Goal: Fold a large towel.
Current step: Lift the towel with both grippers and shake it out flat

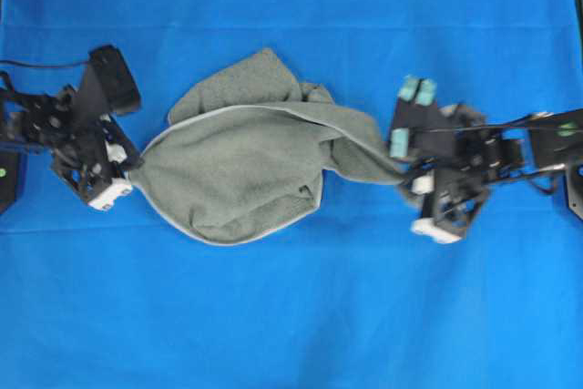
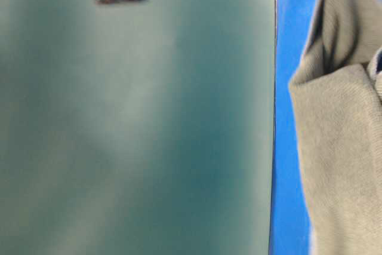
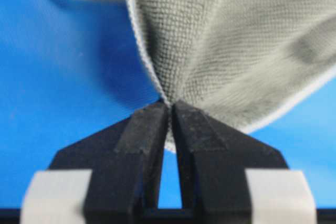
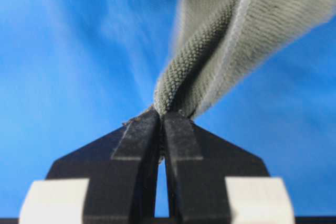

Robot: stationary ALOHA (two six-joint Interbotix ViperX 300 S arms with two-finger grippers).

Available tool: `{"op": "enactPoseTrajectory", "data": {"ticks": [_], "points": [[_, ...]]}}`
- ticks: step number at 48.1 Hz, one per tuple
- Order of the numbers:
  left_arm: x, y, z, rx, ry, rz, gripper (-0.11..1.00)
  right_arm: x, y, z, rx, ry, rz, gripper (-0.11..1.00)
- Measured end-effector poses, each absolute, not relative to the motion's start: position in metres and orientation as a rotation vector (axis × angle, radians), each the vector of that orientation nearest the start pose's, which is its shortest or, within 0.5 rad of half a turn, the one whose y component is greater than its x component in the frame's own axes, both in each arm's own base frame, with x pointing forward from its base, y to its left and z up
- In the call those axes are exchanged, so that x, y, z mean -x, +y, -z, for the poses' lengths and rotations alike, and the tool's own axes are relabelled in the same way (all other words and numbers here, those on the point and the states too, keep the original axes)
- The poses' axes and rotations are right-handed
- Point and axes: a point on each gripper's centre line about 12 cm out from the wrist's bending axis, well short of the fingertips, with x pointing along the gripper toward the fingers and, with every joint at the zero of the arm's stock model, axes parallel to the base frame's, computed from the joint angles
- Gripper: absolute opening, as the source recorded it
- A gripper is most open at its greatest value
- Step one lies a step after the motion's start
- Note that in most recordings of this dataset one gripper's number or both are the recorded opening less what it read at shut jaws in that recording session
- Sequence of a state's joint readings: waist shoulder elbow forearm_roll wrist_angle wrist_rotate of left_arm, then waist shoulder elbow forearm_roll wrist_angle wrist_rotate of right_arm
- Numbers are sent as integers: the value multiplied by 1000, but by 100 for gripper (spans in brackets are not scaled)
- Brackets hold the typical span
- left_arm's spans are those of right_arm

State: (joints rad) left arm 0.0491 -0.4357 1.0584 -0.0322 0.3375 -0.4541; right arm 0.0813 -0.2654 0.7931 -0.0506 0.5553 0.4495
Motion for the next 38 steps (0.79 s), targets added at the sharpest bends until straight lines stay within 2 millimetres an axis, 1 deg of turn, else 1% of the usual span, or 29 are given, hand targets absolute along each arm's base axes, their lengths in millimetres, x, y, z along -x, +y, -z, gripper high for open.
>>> {"op": "enactPoseTrajectory", "data": {"ticks": [4, 8, 14, 17, 25, 30, 35, 38], "points": [[-238, 10, -191, 466, 864, -242, 3, -276, 16, -200, -277, 1073, 185, 1], [-233, 10, -232, 450, 754, -209, 3, -263, 12, -229, -253, 1038, 199, 1], [-219, 11, -292, 416, 552, -158, 3, -248, 2, -273, -204, 947, 232, 1], [-211, 14, -318, 396, 461, -149, 3, -241, -4, -298, -166, 879, 252, 1], [-199, 25, -376, 316, 289, -166, 3, -224, -19, -367, -74, 651, 304, 1], [-196, 31, -409, 272, 211, -180, 3, -215, -26, -413, -41, 512, 331, 1], [-196, 33, -447, 226, 132, -176, 3, -208, -29, -451, -26, 408, 343, 1], [-196, 32, -466, 209, 98, -169, 3, -205, -30, -472, -27, 354, 343, 1]]}}
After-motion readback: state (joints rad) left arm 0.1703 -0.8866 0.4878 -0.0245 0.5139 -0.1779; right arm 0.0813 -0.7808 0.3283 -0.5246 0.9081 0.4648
